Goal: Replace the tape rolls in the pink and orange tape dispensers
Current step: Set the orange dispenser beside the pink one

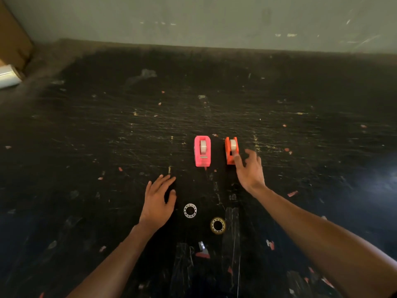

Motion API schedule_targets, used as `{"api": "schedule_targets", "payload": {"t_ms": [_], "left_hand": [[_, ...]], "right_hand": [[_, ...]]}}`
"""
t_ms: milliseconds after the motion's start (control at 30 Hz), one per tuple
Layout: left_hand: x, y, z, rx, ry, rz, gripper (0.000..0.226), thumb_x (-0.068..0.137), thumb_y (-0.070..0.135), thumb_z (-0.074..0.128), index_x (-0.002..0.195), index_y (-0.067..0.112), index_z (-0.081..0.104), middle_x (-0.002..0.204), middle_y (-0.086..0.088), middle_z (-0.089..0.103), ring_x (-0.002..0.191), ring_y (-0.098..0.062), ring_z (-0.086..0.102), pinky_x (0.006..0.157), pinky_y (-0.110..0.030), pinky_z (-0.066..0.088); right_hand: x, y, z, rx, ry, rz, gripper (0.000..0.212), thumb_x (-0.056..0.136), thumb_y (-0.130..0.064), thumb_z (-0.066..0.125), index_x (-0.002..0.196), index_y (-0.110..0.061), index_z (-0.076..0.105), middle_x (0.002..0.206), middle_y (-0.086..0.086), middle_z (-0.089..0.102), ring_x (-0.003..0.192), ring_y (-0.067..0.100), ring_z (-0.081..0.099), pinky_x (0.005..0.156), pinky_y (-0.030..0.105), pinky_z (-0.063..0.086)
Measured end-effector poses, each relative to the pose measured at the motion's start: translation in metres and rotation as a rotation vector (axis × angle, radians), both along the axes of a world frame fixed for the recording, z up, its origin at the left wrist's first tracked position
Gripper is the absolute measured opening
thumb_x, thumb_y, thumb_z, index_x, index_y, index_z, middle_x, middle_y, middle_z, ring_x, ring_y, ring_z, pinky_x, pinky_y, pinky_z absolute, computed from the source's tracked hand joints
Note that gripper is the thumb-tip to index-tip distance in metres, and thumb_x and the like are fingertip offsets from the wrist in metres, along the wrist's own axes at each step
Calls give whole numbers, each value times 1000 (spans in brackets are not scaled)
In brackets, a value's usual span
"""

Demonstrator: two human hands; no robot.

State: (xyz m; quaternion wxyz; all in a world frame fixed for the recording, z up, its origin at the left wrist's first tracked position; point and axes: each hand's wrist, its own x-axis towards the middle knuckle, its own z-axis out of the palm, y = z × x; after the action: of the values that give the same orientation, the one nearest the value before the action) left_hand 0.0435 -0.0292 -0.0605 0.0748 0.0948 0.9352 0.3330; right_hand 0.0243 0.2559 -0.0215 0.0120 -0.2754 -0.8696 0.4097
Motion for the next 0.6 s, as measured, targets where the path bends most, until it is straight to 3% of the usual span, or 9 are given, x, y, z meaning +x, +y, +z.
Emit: {"api": "schedule_targets", "payload": {"t_ms": [100,167,267,333,467,600], "left_hand": [[10,1,13,48,-72,-102,52,100,31,55,150,30,40,153,1,41,149,-15,25,126,-42,5],[19,5,24,-27,-94,-213,63,96,44,58,153,34,33,148,6,38,142,-13,30,123,-37,18],[29,12,29,-242,-77,-359,78,89,55,63,155,38,24,148,8,34,138,-14,32,116,-36,28],[29,16,28,-312,-62,-396,73,90,51,64,153,38,29,144,9,37,135,-14,35,113,-35,31],[24,19,28,-293,-38,-372,51,94,41,63,141,38,47,134,11,47,129,-11,43,109,-33,38],[-3,10,38,-239,-44,-199,50,93,33,66,140,34,49,138,7,50,131,-13,46,111,-36,40]], "right_hand": [[48,-4,0,65,91,251,51,97,-42,55,143,-26,40,130,-1,45,111,14,55,86,31,55],[75,-9,5,76,59,469,52,94,-41,59,142,-29,42,123,-10,42,109,7,54,84,25,54],[101,-17,7,118,-81,805,66,88,-52,63,146,-32,37,129,-11,39,116,3,46,102,29,48],[107,-22,4,228,-130,981,74,84,-57,65,147,-32,36,135,-8,36,123,6,37,108,25,38],[98,-28,4,289,-162,1039,54,90,-39,66,140,-29,47,133,-5,41,121,9,45,107,28,43],[67,-45,17,302,-121,967,51,93,-32,64,141,-25,48,133,-3,42,119,11,51,105,25,43]]}}
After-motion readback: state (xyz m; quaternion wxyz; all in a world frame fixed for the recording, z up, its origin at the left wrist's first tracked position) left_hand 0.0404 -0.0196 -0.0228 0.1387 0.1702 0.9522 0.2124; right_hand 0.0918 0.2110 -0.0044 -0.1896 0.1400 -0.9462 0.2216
